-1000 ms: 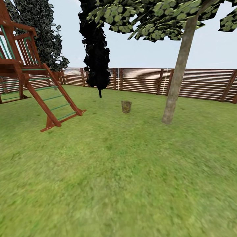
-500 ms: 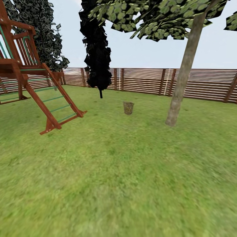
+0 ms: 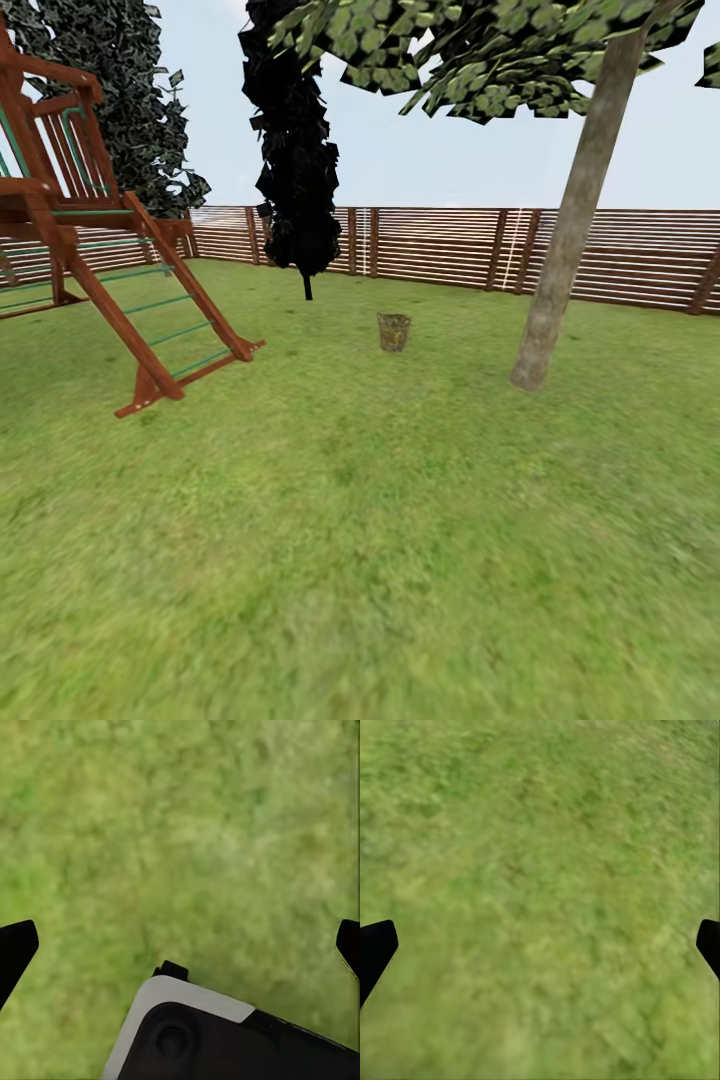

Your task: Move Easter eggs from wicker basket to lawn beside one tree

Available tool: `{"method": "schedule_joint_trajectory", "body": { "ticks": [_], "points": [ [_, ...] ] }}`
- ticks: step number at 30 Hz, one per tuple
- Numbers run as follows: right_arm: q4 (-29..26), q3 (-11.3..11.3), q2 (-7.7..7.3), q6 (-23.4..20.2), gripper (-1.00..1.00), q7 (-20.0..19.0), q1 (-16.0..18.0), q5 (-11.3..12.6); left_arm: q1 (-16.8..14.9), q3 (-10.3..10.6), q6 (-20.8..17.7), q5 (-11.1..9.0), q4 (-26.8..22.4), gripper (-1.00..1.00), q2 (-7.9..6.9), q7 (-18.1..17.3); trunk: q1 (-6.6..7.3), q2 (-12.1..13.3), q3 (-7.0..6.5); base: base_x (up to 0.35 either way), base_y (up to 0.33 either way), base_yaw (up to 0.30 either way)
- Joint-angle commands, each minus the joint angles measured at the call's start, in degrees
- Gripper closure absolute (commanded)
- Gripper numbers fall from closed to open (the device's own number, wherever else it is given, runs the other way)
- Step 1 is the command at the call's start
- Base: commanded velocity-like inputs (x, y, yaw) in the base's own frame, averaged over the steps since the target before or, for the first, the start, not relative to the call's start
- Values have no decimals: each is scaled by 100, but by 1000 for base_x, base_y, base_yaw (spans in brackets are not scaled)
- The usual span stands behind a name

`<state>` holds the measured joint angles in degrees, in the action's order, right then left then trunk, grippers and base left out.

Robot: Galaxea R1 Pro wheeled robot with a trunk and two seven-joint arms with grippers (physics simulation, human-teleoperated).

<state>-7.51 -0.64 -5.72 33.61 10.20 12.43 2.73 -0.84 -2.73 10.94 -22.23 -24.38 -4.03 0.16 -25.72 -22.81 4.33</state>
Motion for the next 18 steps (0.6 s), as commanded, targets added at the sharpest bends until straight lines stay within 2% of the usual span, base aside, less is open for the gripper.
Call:
{"method": "schedule_joint_trajectory", "body": {
  "ticks": [1, 18],
  "points": [
    [4, 0, 1, 23, -100, -10, 5, 25, -4, 9, 14, -45, 0, -100, -1, 2, -7, -11, 12, 327, 1, 0],
    [4, 2, 1, -29, -100, -19, 5, 25, -4, 9, 14, -45, 1, -100, -1, 2, -7, -11, 12, 328, 0, 0]
  ]
}}
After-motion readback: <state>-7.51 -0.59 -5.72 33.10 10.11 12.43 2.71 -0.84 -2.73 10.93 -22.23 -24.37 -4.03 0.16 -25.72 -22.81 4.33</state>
